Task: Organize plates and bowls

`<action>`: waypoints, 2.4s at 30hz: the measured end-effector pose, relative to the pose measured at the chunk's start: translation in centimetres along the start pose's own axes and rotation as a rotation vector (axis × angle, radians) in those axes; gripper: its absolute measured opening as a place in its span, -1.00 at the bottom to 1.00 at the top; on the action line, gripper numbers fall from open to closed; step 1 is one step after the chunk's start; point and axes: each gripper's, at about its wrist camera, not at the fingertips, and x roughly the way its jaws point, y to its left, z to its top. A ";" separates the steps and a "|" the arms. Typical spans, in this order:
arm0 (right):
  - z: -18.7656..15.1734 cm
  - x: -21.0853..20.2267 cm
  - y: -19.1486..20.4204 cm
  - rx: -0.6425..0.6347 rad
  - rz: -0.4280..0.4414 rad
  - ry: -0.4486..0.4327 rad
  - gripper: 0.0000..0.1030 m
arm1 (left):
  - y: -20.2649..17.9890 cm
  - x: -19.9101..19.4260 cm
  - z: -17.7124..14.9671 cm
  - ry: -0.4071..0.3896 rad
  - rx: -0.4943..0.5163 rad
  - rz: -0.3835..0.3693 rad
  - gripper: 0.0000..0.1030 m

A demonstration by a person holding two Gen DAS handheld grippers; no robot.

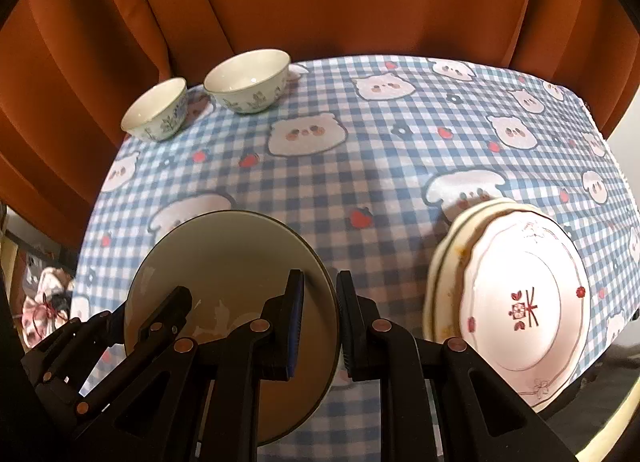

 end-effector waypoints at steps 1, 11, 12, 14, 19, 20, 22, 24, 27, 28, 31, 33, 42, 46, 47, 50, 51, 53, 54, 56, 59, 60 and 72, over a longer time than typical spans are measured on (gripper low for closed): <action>-0.2 0.0 -0.3 -0.004 0.003 0.004 -0.61 | -0.3 0.1 -0.4 0.003 -0.004 0.003 -0.60; -2.4 1.3 -3.1 -0.039 0.006 0.049 -0.61 | -2.9 1.6 -2.6 0.065 -0.024 0.009 -0.59; -2.6 1.5 -3.3 -0.043 0.006 0.055 -0.61 | -3.1 1.8 -2.8 0.074 -0.025 0.009 -0.59; -2.8 1.8 -3.7 -0.052 0.004 0.066 -0.61 | -3.4 2.1 -3.1 0.084 -0.028 0.013 -0.60; -3.0 2.2 -4.1 -0.068 0.018 0.071 -0.61 | -3.7 1.9 -3.2 0.078 -0.041 0.030 -0.60; -3.0 2.2 -4.2 -0.072 0.020 0.071 -0.61 | -3.7 1.9 -3.3 0.079 -0.043 0.032 -0.59; -3.0 2.2 -4.2 -0.080 0.025 0.072 -0.61 | -3.9 1.9 -3.4 0.079 -0.043 0.035 -0.44; -3.1 2.2 -4.4 -0.082 0.033 0.074 -0.61 | -4.1 1.9 -3.5 0.079 -0.042 0.029 -0.38; -3.3 2.3 -4.7 -0.085 0.049 0.075 -0.61 | -4.3 1.8 -3.7 0.081 -0.053 0.012 -0.28; -3.3 2.3 -4.8 -0.087 0.056 0.075 -0.61 | -4.3 1.8 -3.8 0.083 -0.059 0.009 -0.27; -3.5 2.1 -4.9 -0.100 0.067 0.071 -0.61 | -4.4 1.6 -4.0 0.085 -0.065 0.011 -0.15; -3.6 2.0 -4.9 -0.110 0.069 0.070 -0.60 | -4.5 1.4 -4.2 0.082 -0.066 0.016 0.04; -3.7 0.8 -4.7 -0.120 0.074 0.022 0.50 | -4.4 -0.1 -3.8 0.034 -0.054 0.027 0.27; -3.3 -0.2 -4.3 -0.121 0.075 -0.021 0.51 | -3.6 -0.9 -3.3 0.007 -0.058 0.001 0.27; -3.1 -0.3 -4.1 -0.118 0.075 -0.026 0.51 | -3.4 -1.1 -3.2 0.001 -0.057 0.004 0.27; -2.7 -0.7 -3.4 -0.119 0.067 -0.038 0.51 | -2.6 -1.7 -2.6 -0.021 -0.056 0.009 0.27; -2.6 -0.9 -3.2 -0.119 0.064 -0.044 0.51 | -2.3 -1.8 -2.5 -0.027 -0.055 0.009 0.27; -2.4 -1.2 -2.6 -0.119 0.060 -0.054 0.51 | -1.4 -2.3 -2.0 -0.049 -0.054 0.012 0.27; -2.2 -1.4 -2.1 -0.116 0.060 -0.062 0.51 | -0.9 -2.5 -1.8 -0.058 -0.053 0.013 0.27; -1.8 -1.7 -1.1 -0.108 0.059 -0.074 0.51 | 0.3 -2.8 -1.2 -0.072 -0.050 0.016 0.27; -1.0 -2.0 0.7 -0.100 0.064 -0.080 0.51 | 2.0 -3.1 -0.3 -0.090 -0.042 0.010 0.27; -0.7 -2.1 1.2 -0.101 0.061 -0.085 0.51 | 2.8 -3.2 0.1 -0.093 -0.039 0.004 0.27; 2.8 -3.2 8.8 -0.049 0.006 -0.148 0.51 | 9.8 -4.0 4.8 -0.157 0.010 -0.039 0.26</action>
